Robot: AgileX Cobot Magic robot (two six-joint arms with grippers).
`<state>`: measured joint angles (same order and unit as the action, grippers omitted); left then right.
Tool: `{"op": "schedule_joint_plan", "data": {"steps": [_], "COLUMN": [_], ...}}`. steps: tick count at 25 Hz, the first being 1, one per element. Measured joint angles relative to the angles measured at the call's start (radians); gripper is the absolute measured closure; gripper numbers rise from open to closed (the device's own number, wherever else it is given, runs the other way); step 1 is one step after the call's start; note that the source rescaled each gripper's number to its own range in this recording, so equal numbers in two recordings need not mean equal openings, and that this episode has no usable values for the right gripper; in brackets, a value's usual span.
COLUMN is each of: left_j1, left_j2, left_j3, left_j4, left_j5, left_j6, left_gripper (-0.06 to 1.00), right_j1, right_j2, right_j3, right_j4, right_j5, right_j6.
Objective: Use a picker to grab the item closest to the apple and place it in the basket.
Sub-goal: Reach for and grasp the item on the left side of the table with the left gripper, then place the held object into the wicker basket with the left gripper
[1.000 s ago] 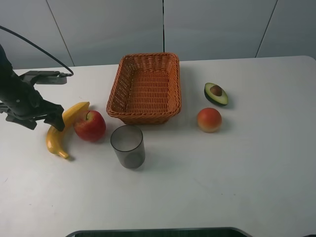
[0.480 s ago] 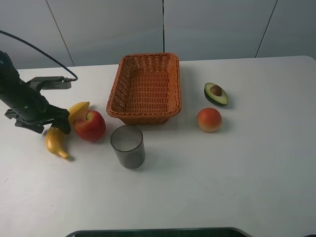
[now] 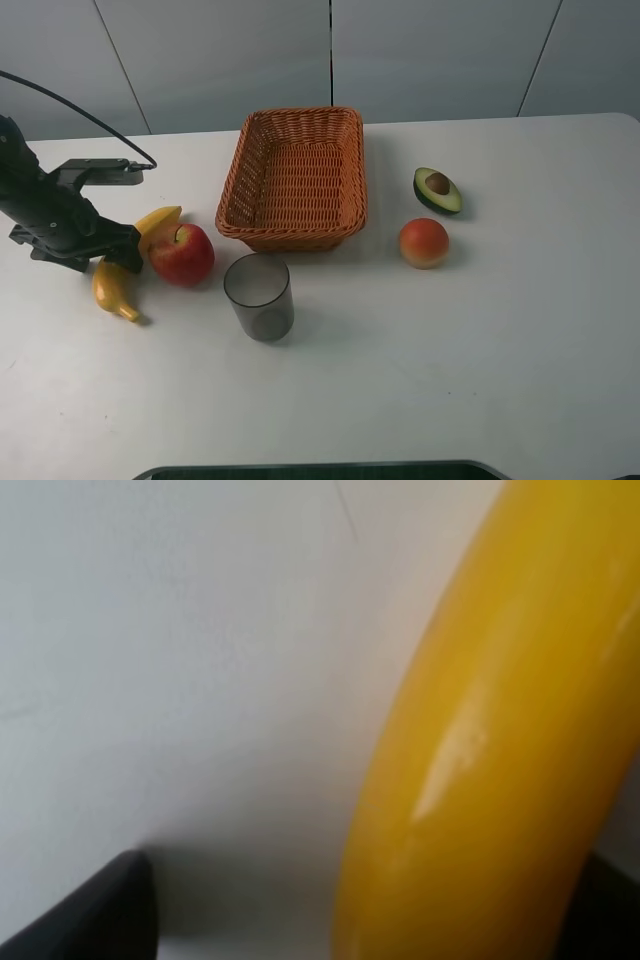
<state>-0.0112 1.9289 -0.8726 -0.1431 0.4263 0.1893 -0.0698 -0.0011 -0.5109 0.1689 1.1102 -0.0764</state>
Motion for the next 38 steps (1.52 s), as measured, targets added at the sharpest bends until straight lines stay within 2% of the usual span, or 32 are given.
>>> {"op": "schedule_joint_plan", "data": {"steps": [2,3,4,5,33,38], "left_j1": [0.000,0.000,0.000,0.000,0.000,0.000], "left_j2": [0.000,0.000,0.000,0.000,-0.002,-0.082], "left_j3": [0.000,0.000,0.000,0.000,0.000,0.002], "left_j4": [0.000,0.000,-0.007,-0.009,-0.032,-0.032], "left_j5": [0.000,0.000,0.000,-0.002,-0.007,0.004], "left_j6": [0.000,-0.002,-0.002,-0.002,-0.002,-0.002], "left_gripper": [0.28,0.52,0.82,0.94,0.93,0.93], "right_j1": [0.000,0.000,0.000,0.000,0.000,0.000], "right_j2": [0.000,0.000,0.000,0.000,0.000,0.000], "right_j3": [0.000,0.000,0.000,0.000,0.000,0.000], "right_j4": [0.000,0.000,0.000,0.000,0.000,0.000], "right_j5": [0.000,0.000,0.000,0.000,0.000,0.000], "right_j6": [0.000,0.000,0.000,0.000,0.000,0.000]}}
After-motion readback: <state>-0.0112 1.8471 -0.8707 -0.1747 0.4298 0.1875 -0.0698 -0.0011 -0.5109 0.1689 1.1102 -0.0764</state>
